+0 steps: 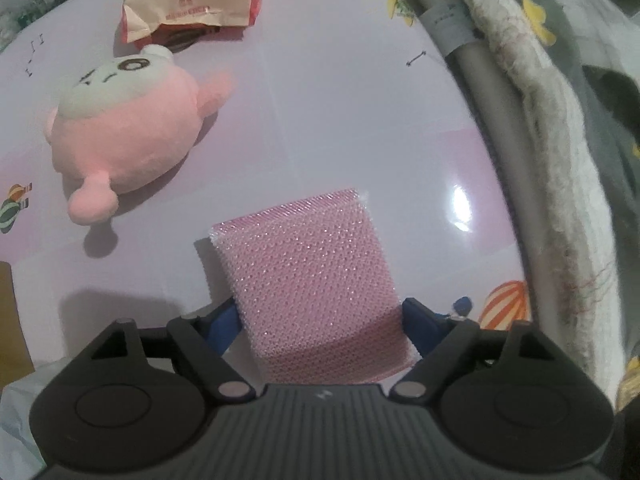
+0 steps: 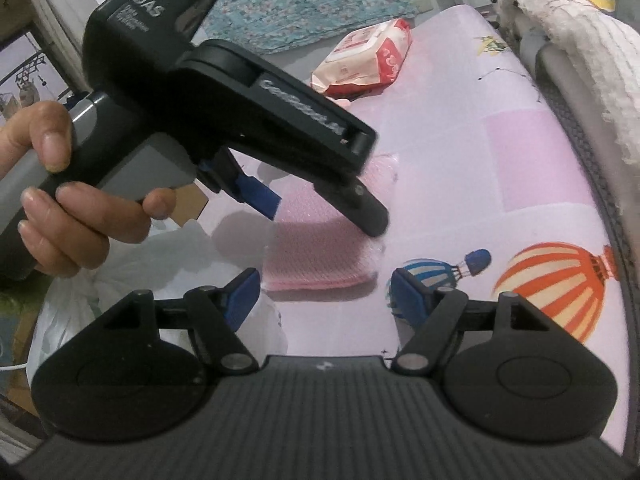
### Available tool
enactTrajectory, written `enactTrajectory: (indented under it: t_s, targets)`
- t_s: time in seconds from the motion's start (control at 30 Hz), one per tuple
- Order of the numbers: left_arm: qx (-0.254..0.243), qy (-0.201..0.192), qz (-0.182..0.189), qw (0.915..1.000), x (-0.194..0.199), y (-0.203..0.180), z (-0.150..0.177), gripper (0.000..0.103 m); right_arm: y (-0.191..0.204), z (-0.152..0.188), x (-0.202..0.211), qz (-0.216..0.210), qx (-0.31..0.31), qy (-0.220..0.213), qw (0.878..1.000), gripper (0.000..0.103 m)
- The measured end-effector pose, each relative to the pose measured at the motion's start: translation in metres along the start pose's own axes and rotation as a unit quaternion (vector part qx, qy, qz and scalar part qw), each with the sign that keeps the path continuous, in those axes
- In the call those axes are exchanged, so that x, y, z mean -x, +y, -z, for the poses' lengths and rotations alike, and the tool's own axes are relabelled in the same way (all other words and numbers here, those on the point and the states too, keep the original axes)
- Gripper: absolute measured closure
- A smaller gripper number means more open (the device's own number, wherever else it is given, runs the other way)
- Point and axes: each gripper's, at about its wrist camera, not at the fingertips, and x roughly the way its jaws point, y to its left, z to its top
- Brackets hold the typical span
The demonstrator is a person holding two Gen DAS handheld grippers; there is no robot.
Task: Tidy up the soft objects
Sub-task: 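Grasp the pink mesh sponge with the left tool, then lift the sponge with the left tool while the right tool grasps the pink plush bunny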
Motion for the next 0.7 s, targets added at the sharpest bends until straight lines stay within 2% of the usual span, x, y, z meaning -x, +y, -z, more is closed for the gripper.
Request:
enactTrajectory:
  t_s: [0.2, 0.37, 0.5, 0.6, 0.7]
  targets:
    - [0.011, -0.028, 0.043, 0.9986, 0.036, 0.011, 0.01, 0.017, 0.001, -0.004, 0.016, 0.01, -0.015, -0.015, 1.0, 0.031]
    - [0.026, -0.069, 0.082, 0.9939, 0.091, 0.022, 0.019, 0.017, 0.021, -0.016, 0.042, 0.008, -0.001, -0.045, 0.999, 0.031]
    - [0.039, -0.128, 0.107, 0.9852, 0.149, 0.044, 0.045, 0.017, 0.048, -0.029, 0.068, -0.01, 0.022, -0.077, 0.997, 0.03]
    - [0.058, -0.17, 0.11, 0.9775, 0.185, 0.064, 0.066, 0.017, 0.066, -0.04, 0.076, -0.021, 0.037, -0.095, 0.995, 0.027]
    - [0.088, -0.212, 0.103, 0.9679, 0.222, 0.096, 0.095, 0.017, 0.077, -0.06, 0.067, -0.02, 0.045, -0.095, 0.994, 0.023]
